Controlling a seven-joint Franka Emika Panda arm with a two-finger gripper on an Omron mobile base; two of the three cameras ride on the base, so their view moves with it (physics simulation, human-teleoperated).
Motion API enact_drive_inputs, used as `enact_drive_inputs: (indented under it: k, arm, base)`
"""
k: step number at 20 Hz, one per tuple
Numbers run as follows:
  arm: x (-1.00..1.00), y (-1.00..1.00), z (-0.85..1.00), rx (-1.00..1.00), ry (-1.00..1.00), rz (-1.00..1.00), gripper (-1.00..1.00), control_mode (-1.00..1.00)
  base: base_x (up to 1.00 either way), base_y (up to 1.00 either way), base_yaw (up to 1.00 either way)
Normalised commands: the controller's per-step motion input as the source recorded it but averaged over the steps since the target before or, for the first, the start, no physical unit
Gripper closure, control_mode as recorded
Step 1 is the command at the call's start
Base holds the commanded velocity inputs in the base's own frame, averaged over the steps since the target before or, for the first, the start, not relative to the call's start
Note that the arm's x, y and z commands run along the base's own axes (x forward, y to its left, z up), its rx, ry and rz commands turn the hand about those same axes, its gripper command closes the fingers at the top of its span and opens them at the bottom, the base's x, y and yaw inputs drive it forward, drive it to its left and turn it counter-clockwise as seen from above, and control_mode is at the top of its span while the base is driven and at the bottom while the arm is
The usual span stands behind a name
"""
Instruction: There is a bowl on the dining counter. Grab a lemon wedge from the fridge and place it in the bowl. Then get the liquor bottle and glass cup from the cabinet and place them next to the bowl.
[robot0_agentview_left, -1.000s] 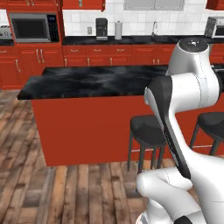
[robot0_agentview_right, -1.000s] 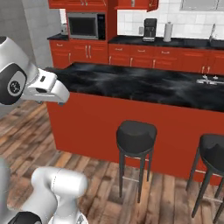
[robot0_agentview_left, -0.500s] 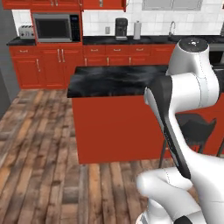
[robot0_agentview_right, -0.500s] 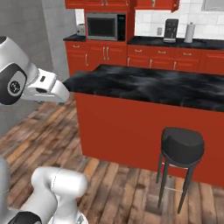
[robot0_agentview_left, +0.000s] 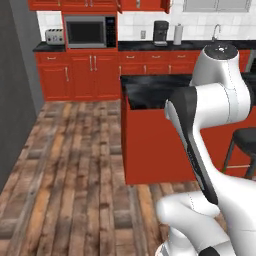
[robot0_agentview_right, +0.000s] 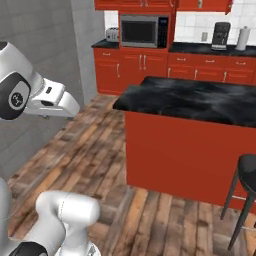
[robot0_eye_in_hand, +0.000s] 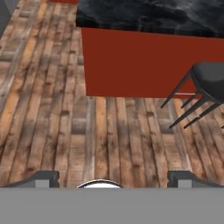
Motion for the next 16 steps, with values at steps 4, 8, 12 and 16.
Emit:
enact_drive_inputs:
  k: [4,8,12,16]
  arm:
    - [0.00,0.00,0.00,0.00,0.00,0.00,-1.00,1.00]
    - [0.00,0.00,0.00,0.00,0.00,0.00,-1.00,1.00]
    - [0.00,0.00,0.00,0.00,0.00,0.00,-1.00,1.00]
    - [0.00,0.00,0.00,0.00,0.00,0.00,-1.00,1.00]
  base:
    - [0.03,1.00,0.00]
    - [0.24,1.00,0.00]
    - [0.48,0.97,-0.03]
    - [0.69,0.68,-0.05]
